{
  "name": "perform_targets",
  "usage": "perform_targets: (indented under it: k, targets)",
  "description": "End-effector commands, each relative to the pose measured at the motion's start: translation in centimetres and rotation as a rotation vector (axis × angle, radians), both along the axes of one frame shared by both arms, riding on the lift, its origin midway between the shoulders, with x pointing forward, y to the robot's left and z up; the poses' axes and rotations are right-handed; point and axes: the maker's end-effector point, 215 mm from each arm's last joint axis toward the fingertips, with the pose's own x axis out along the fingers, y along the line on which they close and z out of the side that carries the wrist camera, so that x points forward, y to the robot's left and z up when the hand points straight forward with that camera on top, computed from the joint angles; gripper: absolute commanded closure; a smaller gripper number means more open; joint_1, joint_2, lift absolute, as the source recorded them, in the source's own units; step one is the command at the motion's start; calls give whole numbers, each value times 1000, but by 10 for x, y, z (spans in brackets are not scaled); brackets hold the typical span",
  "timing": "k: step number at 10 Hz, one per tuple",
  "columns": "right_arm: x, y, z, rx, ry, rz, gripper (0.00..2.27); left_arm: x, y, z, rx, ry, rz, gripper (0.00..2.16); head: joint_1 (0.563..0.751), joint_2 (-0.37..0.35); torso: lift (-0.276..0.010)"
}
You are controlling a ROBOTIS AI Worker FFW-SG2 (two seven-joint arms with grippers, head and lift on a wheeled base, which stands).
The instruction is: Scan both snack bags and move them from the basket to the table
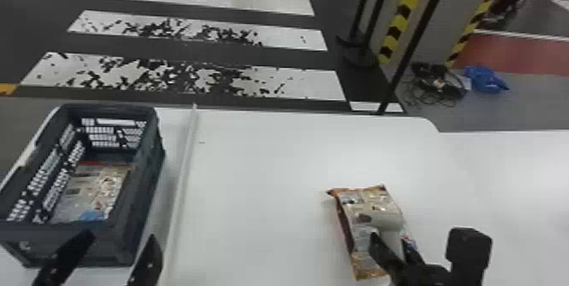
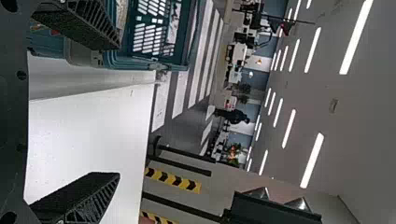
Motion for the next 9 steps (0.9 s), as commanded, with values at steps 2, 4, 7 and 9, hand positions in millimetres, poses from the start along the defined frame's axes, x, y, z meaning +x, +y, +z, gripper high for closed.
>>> perform_targets:
  k: [2, 4, 7, 9]
  targets:
    - [2, 6, -10, 5, 11, 7, 2253, -1, -3, 2, 0, -4, -2, 16, 695, -165, -98]
    - [3, 10, -15, 10, 10, 12, 2253, -1, -4, 2, 0, -3, -3, 16, 695, -160, -98]
    - [5, 14, -22, 8, 19, 19, 2253, -2, -4, 1, 1, -1, -2, 16, 695, -151, -98]
    - [5, 16, -28, 12, 25, 21, 2253, -2, -3, 1, 2, -2, -1, 16, 695, -147, -98]
